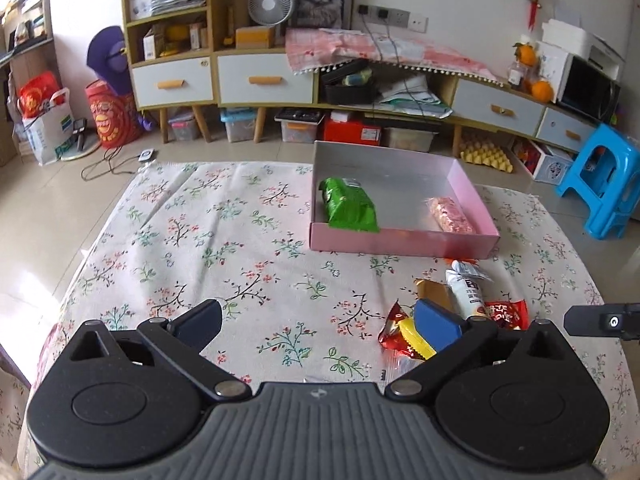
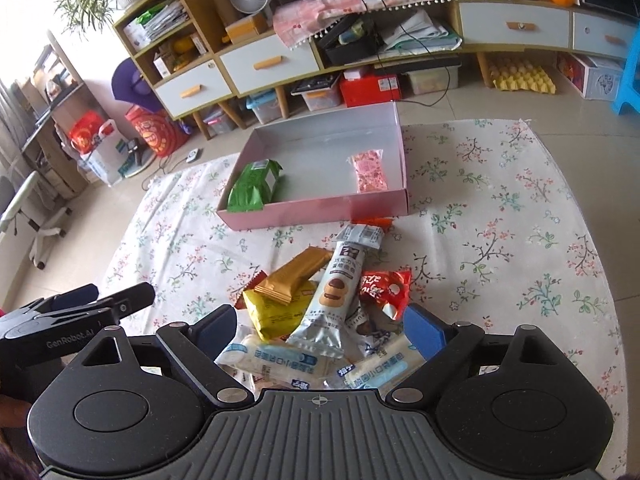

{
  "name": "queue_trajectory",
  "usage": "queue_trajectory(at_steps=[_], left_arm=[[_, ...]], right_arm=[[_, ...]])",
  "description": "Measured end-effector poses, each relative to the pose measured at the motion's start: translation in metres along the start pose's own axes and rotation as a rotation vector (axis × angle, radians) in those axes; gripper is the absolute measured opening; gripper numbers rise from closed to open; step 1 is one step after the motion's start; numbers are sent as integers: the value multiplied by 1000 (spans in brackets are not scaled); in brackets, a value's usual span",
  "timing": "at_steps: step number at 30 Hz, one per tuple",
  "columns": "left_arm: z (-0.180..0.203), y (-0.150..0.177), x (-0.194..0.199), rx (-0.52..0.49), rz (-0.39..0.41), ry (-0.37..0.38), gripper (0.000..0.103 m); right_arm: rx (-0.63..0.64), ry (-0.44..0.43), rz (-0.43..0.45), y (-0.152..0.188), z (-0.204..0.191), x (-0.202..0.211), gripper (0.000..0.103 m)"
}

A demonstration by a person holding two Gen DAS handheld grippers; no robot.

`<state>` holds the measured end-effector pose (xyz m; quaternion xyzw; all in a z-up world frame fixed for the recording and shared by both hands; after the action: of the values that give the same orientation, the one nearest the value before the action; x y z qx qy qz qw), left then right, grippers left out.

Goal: Organize snacks
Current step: 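Grasp the white square pastry pack with left tool while right grasps white bread roll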

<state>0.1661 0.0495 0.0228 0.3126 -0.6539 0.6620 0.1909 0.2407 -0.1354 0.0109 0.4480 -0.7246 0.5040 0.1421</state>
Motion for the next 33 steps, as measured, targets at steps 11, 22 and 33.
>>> queue_trajectory(at_steps=[11, 22, 33], left_arm=[[-1, 12, -3, 13, -46, 32, 102], [9, 33, -5, 17, -128, 87, 102], [16, 50, -13, 12, -191, 92, 102]], right_arm=[[12, 3, -16, 2, 3, -5, 92], [30, 39, -90, 19, 25, -15, 92], [-70, 64, -144, 35, 44, -29, 92]])
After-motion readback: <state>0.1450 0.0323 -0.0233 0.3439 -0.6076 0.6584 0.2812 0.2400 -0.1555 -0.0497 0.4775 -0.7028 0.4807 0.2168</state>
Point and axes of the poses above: each gripper's, at about its wrist camera, not at the fingertips, and x roughly against the way its jaws point, z to its right, y to its underside, the point moved 9 cm from there along -x, roughly the way its jaws point, and after that the axes turned 10 degrees about -y, right-handed, at the moved point
